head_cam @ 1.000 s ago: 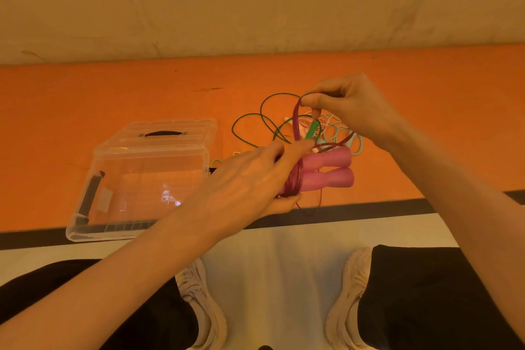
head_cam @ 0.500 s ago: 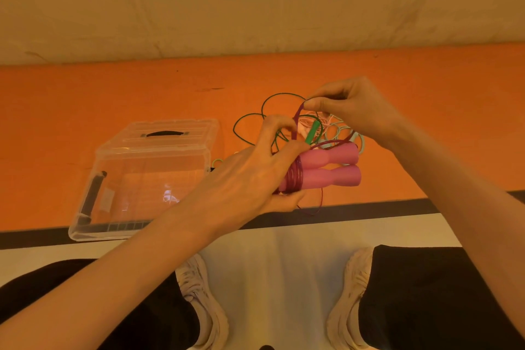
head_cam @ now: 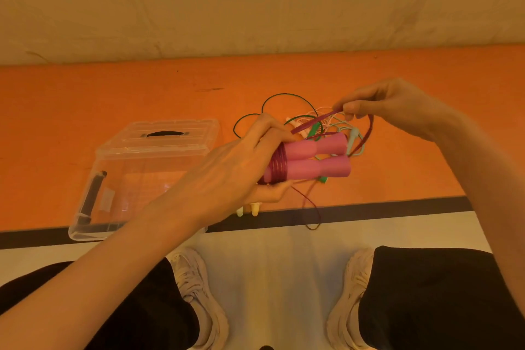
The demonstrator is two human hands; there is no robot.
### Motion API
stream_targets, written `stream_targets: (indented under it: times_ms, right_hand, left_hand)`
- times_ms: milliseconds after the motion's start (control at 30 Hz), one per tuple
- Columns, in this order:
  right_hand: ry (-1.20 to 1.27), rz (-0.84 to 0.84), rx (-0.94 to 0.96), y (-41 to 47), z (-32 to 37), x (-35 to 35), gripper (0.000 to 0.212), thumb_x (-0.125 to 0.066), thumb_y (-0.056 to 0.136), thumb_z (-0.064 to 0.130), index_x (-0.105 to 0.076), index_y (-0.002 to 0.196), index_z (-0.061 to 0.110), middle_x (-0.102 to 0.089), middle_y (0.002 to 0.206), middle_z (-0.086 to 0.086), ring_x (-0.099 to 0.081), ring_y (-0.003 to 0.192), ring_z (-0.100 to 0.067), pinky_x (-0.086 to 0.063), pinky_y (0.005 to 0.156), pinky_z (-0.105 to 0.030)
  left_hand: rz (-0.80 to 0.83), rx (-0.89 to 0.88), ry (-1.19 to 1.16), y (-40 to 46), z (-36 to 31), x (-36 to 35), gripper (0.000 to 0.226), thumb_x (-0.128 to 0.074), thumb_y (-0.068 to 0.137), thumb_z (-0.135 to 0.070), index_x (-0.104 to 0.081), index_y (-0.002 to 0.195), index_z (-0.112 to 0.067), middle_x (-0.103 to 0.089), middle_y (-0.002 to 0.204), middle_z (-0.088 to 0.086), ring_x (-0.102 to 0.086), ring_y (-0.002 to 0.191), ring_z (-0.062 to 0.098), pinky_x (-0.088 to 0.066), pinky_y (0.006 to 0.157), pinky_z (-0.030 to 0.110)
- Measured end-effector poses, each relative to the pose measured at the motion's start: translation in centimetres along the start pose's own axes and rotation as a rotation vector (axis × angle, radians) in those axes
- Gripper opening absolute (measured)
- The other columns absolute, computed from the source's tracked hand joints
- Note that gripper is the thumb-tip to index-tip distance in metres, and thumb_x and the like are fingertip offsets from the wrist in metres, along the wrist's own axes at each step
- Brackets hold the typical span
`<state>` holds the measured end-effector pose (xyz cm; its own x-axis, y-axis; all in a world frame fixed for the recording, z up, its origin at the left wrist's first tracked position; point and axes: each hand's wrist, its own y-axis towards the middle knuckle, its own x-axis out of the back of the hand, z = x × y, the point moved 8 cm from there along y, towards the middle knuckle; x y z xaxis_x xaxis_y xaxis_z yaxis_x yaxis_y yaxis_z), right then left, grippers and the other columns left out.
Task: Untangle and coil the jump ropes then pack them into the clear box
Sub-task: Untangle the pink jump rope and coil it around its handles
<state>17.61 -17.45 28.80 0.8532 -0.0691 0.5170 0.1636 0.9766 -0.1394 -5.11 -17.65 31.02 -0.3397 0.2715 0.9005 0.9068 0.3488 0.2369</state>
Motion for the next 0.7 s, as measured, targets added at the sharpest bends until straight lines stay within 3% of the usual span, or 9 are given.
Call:
stream_targets:
  times_ms: [100, 233, 400, 500, 600, 700]
  right_hand:
    - [0.008, -0.104, -0.008, 0.1, -0.8, 1.0, 0.016, -0.067, 0.085, 0.01, -0.071, 0.1, 0.006, -0.068, 0.061, 0.014, -0.056, 0.058, 0.008, -0.042, 0.06, -0.006]
    - [-0.059, -0.273, 0.036, 0.7, -0.7, 1.6, 0.011, -0.076, 0.078, 0.023, -0.072, 0.084, 0.014, -0.065, 0.067, 0.001, -0.053, 0.053, 0.008, -0.038, 0.053, -0.005]
    - [-0.056, -0.172, 0.012, 0.8, -1.7, 1.5, 0.009, -0.071, 0.083, 0.014, -0.073, 0.091, 0.017, -0.073, 0.076, 0.014, -0.063, 0.074, 0.01, -0.046, 0.069, -0.005]
    - [-0.065, -0.219, 0.031, 0.6, -1.9, 1.7, 0.011, -0.07, 0.084, 0.013, -0.073, 0.094, 0.014, -0.072, 0.081, 0.006, -0.062, 0.072, 0.008, -0.046, 0.07, -0.006]
    - [-0.149, -0.293, 0.047, 1.1, -1.6, 0.9, 0.004, -0.07, 0.085, 0.015, -0.071, 0.089, 0.015, -0.069, 0.076, -0.006, -0.061, 0.069, -0.008, -0.048, 0.067, -0.026]
    - [-0.233, -0.248, 0.053, 1.3, -1.1, -1.6, 0.005, -0.068, 0.084, 0.005, -0.069, 0.086, 0.01, -0.068, 0.078, -0.016, -0.058, 0.071, -0.021, -0.043, 0.061, -0.028]
  left_hand:
    - [-0.002, -0.006, -0.052, 0.0, -0.3, 0.0, 0.052, -0.054, 0.084, -0.045, -0.048, 0.126, -0.014, -0.04, 0.127, -0.005, -0.059, 0.091, 0.022, -0.052, 0.064, 0.041]
    - [0.002, -0.032, -0.069, 0.1, -0.9, -0.1, 0.05, -0.054, 0.085, -0.044, -0.05, 0.125, -0.014, -0.042, 0.126, -0.005, -0.058, 0.093, 0.024, -0.052, 0.068, 0.043]
    - [-0.001, 0.036, -0.061, -0.2, 0.8, 0.6, 0.055, -0.051, 0.084, -0.051, -0.046, 0.129, -0.02, -0.039, 0.128, -0.009, -0.059, 0.093, 0.017, -0.052, 0.069, 0.042]
    - [-0.002, 0.046, -0.076, -0.2, 0.9, 0.7, 0.055, -0.051, 0.084, -0.051, -0.046, 0.128, -0.019, -0.04, 0.128, -0.01, -0.059, 0.094, 0.017, -0.052, 0.071, 0.043]
    - [-0.006, -0.004, -0.115, 0.1, -0.2, 0.4, 0.051, -0.054, 0.085, -0.046, -0.049, 0.126, -0.016, -0.041, 0.125, -0.007, -0.059, 0.092, 0.019, -0.052, 0.066, 0.043]
    - [-0.043, 0.033, -0.142, 0.1, 0.0, 0.7, 0.054, -0.053, 0.085, -0.049, -0.048, 0.127, -0.017, -0.041, 0.124, -0.008, -0.056, 0.097, 0.015, -0.052, 0.072, 0.045]
